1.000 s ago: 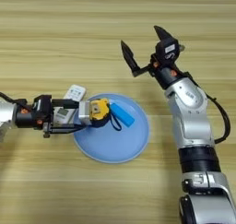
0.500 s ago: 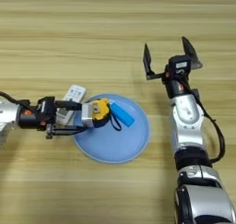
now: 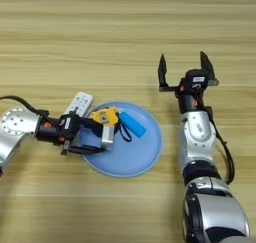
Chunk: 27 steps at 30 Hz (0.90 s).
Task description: Move the objects on the table
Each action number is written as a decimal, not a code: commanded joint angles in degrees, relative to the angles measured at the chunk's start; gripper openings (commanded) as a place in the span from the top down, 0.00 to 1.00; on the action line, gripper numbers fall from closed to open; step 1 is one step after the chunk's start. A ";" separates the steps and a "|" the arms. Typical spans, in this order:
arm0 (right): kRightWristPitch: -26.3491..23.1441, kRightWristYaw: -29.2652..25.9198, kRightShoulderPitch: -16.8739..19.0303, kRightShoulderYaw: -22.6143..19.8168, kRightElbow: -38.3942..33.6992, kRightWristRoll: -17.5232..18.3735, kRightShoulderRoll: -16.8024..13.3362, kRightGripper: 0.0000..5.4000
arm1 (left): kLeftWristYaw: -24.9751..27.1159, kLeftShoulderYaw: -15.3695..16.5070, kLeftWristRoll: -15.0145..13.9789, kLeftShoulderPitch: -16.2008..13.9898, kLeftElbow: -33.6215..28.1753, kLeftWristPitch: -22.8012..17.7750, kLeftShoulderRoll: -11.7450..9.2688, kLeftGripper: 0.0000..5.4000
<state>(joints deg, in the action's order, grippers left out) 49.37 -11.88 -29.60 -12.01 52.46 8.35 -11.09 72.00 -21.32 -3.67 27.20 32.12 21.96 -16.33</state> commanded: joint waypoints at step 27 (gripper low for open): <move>-0.47 -1.56 -2.53 -2.37 7.37 1.93 1.06 0.00 | -3.64 -1.90 5.48 3.61 8.39 7.28 2.69 0.30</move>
<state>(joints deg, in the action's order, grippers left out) 49.44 -13.07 -31.03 -14.06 59.15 9.91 -10.01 68.29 -23.33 1.90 30.34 40.42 29.15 -13.78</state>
